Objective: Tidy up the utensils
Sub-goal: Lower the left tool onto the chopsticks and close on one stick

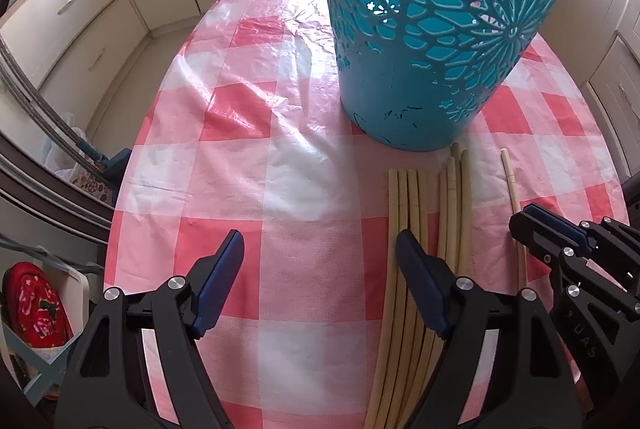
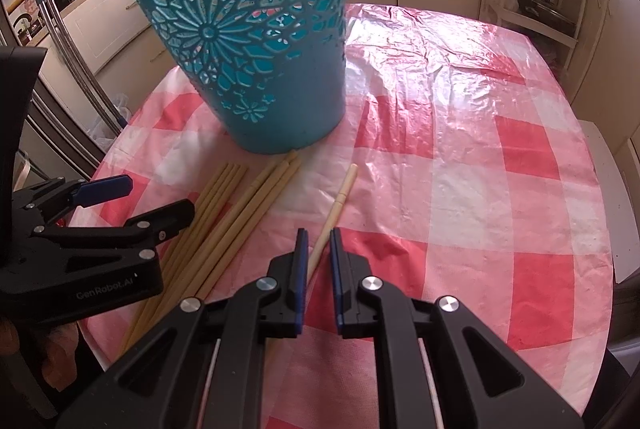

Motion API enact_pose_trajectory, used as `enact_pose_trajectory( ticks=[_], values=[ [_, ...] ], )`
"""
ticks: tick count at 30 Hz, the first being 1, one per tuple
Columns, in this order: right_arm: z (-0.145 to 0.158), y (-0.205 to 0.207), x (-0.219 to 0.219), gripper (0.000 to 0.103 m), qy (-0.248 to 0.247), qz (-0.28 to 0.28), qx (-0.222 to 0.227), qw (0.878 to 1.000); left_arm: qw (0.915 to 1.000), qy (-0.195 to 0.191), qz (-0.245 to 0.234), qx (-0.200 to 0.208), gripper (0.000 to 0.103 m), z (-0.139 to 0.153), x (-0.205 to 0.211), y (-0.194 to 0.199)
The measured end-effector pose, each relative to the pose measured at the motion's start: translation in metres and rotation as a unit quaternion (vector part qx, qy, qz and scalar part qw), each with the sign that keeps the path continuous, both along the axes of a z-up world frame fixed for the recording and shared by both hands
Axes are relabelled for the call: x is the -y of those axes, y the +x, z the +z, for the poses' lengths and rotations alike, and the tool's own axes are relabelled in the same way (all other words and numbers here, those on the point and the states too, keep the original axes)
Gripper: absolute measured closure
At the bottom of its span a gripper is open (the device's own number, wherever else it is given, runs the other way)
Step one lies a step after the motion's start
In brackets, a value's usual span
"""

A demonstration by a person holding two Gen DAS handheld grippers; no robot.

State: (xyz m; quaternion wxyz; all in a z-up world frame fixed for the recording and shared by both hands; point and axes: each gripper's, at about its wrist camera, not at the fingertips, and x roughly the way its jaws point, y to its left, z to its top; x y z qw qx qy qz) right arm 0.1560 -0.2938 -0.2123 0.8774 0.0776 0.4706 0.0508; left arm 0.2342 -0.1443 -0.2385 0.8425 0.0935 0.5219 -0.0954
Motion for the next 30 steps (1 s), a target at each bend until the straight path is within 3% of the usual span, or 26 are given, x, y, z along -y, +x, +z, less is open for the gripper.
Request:
enact_pose_trajectory(
  ticks=[30],
  values=[
    [-0.002,0.002,0.002,0.091,0.008,-0.009,0.005,1.000,0.9996,0.020,-0.019,0.002,0.035,0.002,0.008,0.001]
  ],
)
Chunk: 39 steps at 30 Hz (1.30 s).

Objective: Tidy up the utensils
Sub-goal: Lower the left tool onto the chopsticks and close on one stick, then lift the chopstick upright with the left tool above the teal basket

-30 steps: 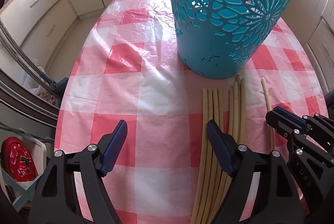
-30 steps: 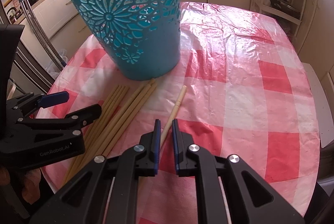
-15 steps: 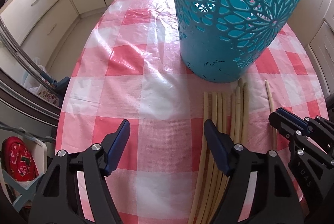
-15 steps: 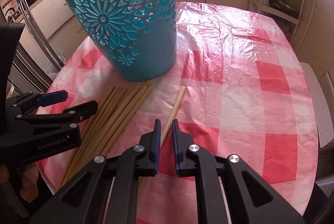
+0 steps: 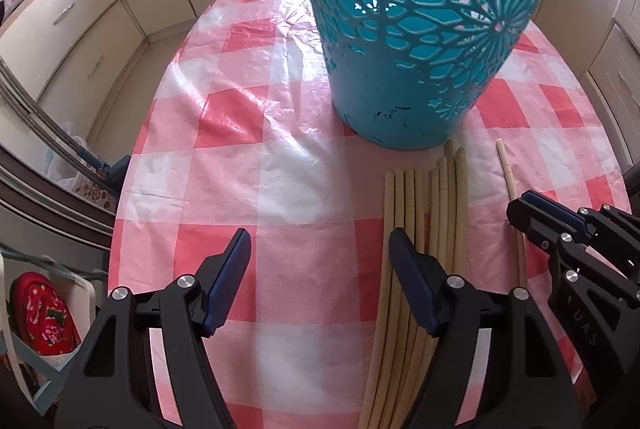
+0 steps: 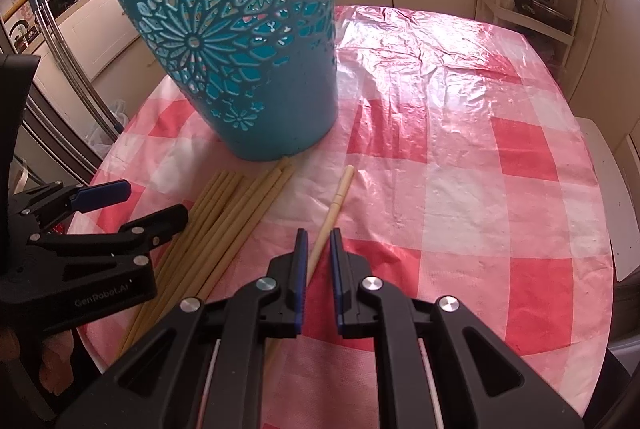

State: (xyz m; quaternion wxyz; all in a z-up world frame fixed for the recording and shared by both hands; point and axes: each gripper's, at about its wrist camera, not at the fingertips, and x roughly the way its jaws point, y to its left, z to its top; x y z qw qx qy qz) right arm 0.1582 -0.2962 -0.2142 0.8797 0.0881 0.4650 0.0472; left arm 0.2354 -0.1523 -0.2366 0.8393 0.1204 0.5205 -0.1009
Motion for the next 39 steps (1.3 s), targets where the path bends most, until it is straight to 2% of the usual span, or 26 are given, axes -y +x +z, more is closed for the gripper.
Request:
enact_pose_trajectory(
  ticks=[4,12,20,23,25,28,31,34,39],
  values=[
    [0.000,-0.002,0.003,0.091,0.006,0.001,0.001,1.000,0.9999,0.000,-0.012,-0.003,0.036,-0.001,0.007,-0.001],
    [0.000,-0.003,0.005,0.091,0.015,0.000,0.005,1.000,1.0000,0.000,0.006,-0.007,0.036,0.000,-0.004,0.004],
    [0.000,-0.004,0.007,0.091,0.022,0.000,0.007,1.000,0.9999,0.003,-0.004,-0.014,0.037,-0.007,0.006,0.007],
    [0.000,-0.004,0.007,0.091,0.021,0.001,0.006,1.000,0.9998,0.000,-0.007,-0.017,0.050,-0.006,0.007,0.008],
    [0.001,-0.003,0.005,0.091,0.013,0.004,0.004,1.000,0.9993,-0.021,-0.018,-0.024,0.075,-0.006,0.009,0.007],
    [0.002,-0.001,0.001,0.092,-0.001,0.013,-0.004,1.000,0.9986,-0.026,-0.038,-0.028,0.095,-0.006,0.016,0.004],
    [0.003,0.001,0.001,0.092,-0.004,0.021,-0.015,1.000,0.9976,-0.037,-0.046,-0.036,0.098,-0.005,0.013,0.004],
    [0.003,0.005,0.001,0.092,-0.004,0.024,-0.025,0.999,0.9953,-0.076,-0.044,-0.040,0.098,0.004,-0.002,0.006],
    [0.001,0.002,0.005,0.092,0.013,0.014,-0.020,1.000,0.9870,-0.154,-0.047,0.007,0.098,0.057,-0.039,-0.001]
  ],
)
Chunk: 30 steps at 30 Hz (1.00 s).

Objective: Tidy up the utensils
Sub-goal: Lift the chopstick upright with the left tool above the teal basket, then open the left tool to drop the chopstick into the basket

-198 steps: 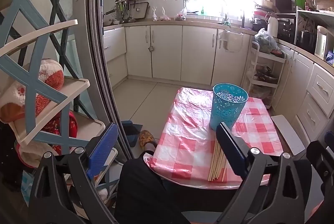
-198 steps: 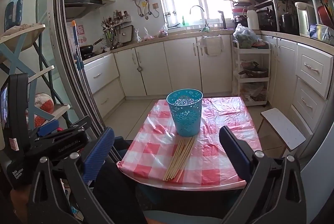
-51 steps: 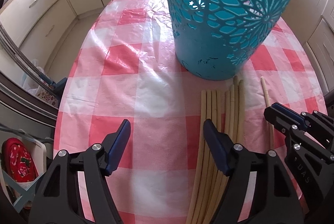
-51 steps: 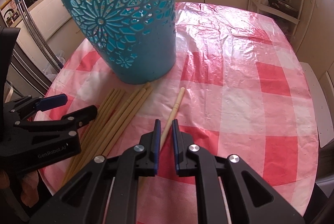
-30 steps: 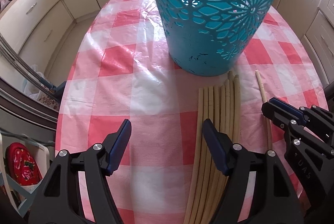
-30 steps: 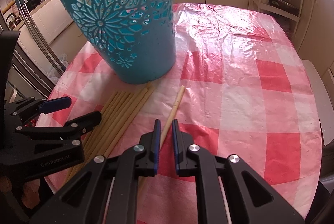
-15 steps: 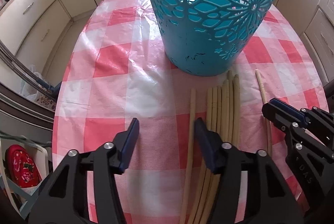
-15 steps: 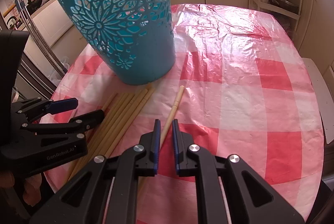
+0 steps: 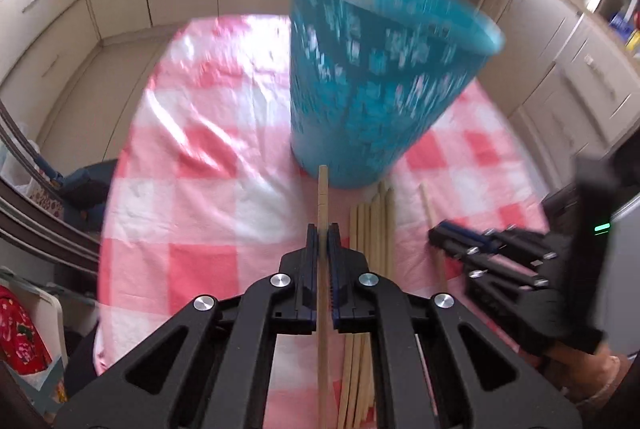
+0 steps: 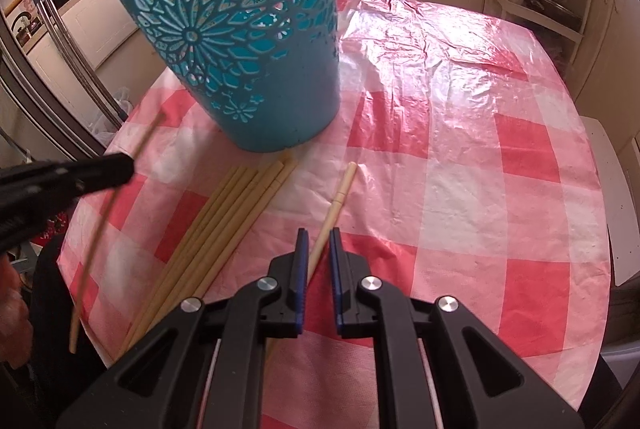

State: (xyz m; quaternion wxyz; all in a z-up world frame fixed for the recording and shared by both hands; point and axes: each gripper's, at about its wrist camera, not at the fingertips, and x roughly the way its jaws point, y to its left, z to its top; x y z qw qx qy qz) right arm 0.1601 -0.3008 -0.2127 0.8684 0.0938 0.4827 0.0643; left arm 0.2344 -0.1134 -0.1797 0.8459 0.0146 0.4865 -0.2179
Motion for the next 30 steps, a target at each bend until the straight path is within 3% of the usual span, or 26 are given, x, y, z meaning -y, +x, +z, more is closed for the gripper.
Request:
enact_pose_trajectory(
  ticks=[3,6,9,12,14,17,22,30],
  values=[
    [-0.002,-0.003,0.002,0.092,0.008,-0.004,0.009,1.000,0.9974,-0.064,0.000,0.035,0.098,0.042,-0.022,-0.003],
    [-0.003,-0.004,0.002,0.092,0.010,-0.007,0.014,1.000,0.9894,-0.112,0.009,0.092,0.098,0.090,-0.031,-0.001],
    [-0.004,-0.006,0.003,0.092,0.016,-0.011,0.024,1.000,0.9752,-0.151,0.026,0.160,0.098,0.133,-0.026,0.006],
    [-0.006,-0.009,0.005,0.092,0.021,-0.013,0.035,0.999,0.9553,-0.171,0.060,0.234,0.098,0.164,-0.009,0.020],
    [-0.006,-0.011,0.004,0.092,0.019,-0.014,0.040,0.999,0.9410,-0.171,0.087,0.279,0.098,0.175,0.005,0.029],
    [-0.006,-0.013,0.003,0.092,0.015,-0.013,0.050,0.999,0.9252,-0.173,0.124,0.314,0.098,0.182,0.023,0.047],
    [-0.007,-0.014,0.006,0.092,0.030,-0.016,0.057,0.998,0.9239,-0.155,0.159,0.312,0.098,0.161,0.044,0.078],
    [-0.007,-0.014,0.011,0.092,0.044,-0.015,0.052,0.998,0.9441,-0.090,0.157,0.275,0.098,0.094,0.052,0.080]
  ],
)
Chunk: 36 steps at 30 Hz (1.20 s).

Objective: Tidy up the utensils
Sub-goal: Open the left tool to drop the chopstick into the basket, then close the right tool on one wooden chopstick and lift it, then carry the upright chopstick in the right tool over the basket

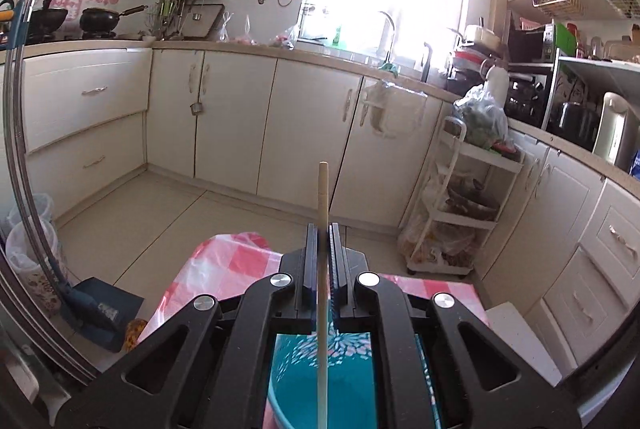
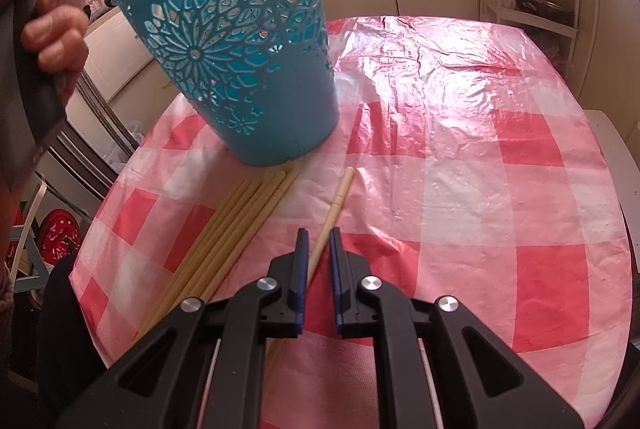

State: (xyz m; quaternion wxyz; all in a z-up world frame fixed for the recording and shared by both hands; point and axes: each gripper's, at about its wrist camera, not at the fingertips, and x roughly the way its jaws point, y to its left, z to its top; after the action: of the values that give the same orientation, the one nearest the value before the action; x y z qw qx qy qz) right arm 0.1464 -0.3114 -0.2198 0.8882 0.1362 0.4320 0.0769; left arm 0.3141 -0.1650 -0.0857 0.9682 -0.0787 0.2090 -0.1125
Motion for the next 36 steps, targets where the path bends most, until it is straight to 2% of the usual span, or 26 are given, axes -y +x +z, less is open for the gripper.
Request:
enact_pose_trajectory(
  ticks=[5,6,7,8,9,10,16,22,24,27,30,33,36],
  values=[
    [0.001,0.002,0.003,0.092,0.014,-0.007,-0.017,1.000,0.9995,0.023,0.000,-0.022,0.095,-0.017,-0.015,-0.017],
    [0.001,0.002,0.003,0.092,0.015,-0.008,-0.021,1.000,0.9993,0.026,0.000,-0.025,0.086,-0.017,-0.019,-0.021],
    [0.002,0.002,0.003,0.092,0.015,-0.010,-0.025,1.000,0.9990,0.032,0.003,-0.031,0.070,-0.017,-0.023,-0.026],
    [0.003,0.003,0.002,0.092,0.012,-0.011,-0.028,0.999,0.9987,0.035,0.011,-0.035,0.060,-0.017,-0.029,-0.030],
    [0.003,0.004,0.000,0.092,0.007,-0.013,-0.031,0.999,0.9986,0.034,0.021,-0.036,0.045,-0.015,-0.037,-0.037],
    [0.004,0.004,-0.002,0.092,0.000,-0.015,-0.034,0.999,0.9986,0.029,0.029,-0.033,0.040,-0.013,-0.046,-0.045],
    [0.007,0.014,-0.020,0.092,-0.057,-0.029,-0.045,0.997,0.9978,0.023,0.038,-0.049,0.025,-0.009,-0.079,-0.080],
    [0.007,0.017,-0.037,0.095,-0.136,-0.017,-0.043,0.990,0.9955,0.014,0.032,-0.089,0.020,-0.019,-0.100,-0.100],
    [0.008,0.012,-0.034,0.097,-0.139,-0.011,-0.044,0.989,0.9945,0.009,0.033,-0.099,0.020,-0.024,-0.108,-0.107],
    [0.009,0.001,-0.023,0.097,-0.109,-0.020,-0.042,0.993,0.9933,0.005,0.034,-0.111,0.016,-0.033,-0.119,-0.118],
    [0.015,-0.014,-0.007,0.097,-0.058,-0.032,-0.027,0.997,0.9905,0.008,0.039,-0.132,0.015,-0.047,-0.128,-0.123],
    [0.031,-0.028,0.002,0.097,-0.003,-0.036,0.007,0.999,0.9867,0.003,0.041,-0.157,0.015,-0.059,-0.136,-0.124],
    [0.060,-0.038,0.007,0.097,0.037,-0.037,0.054,0.997,0.9858,0.002,0.040,-0.163,0.015,-0.062,-0.140,-0.126]
  ],
)
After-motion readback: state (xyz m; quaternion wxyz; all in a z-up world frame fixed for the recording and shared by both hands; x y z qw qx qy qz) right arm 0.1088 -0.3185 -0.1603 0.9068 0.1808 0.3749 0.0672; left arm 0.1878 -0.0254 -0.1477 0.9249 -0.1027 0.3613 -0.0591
